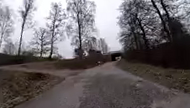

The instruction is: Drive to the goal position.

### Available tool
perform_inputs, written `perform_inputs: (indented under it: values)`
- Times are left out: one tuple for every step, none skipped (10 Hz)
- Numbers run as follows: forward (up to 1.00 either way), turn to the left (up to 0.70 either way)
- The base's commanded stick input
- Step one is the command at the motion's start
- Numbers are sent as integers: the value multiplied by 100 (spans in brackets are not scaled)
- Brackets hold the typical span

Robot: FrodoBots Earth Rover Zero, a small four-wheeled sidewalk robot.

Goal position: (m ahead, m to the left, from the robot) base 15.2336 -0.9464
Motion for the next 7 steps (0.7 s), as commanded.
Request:
perform_inputs:
  values:
    - [100, 0]
    - [100, 0]
    - [100, 0]
    - [100, 0]
    - [100, 0]
    - [100, 0]
    - [100, 0]
